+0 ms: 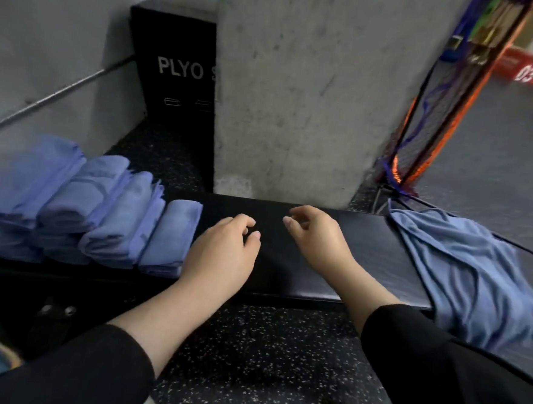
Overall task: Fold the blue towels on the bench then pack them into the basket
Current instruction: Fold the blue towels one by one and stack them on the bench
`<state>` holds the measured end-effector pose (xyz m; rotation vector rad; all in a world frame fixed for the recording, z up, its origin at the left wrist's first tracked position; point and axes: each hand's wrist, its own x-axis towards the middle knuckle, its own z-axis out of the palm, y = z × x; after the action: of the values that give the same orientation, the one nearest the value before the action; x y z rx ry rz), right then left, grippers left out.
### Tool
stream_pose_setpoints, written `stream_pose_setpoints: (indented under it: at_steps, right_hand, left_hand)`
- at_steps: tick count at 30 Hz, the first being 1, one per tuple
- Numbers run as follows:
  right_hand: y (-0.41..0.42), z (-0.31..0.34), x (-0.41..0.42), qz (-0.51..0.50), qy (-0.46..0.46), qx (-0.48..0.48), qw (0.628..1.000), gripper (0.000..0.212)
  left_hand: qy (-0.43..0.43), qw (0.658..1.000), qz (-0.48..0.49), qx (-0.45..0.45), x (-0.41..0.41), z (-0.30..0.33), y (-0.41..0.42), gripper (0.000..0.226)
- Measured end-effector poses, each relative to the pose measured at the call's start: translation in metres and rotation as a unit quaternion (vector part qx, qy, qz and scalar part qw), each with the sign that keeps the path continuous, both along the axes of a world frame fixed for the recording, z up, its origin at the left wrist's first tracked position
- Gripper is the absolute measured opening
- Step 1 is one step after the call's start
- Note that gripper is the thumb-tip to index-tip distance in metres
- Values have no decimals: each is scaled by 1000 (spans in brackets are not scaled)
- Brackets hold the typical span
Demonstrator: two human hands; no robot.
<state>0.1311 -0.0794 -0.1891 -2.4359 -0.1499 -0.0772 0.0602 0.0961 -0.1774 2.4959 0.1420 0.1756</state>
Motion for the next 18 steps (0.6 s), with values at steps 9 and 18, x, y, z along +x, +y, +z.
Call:
stream_pose_setpoints:
  at_steps: [9, 18]
  right_hand:
    - [-188, -2, -25, -131, -29, -140, 981, 34]
    - [-292, -43, -24, -251, 31, -210, 945, 39]
  left_hand:
    - [-3, 995, -100, -29, 20, 4, -109, 30]
    - [52, 990, -133, 11, 41, -20, -146, 31]
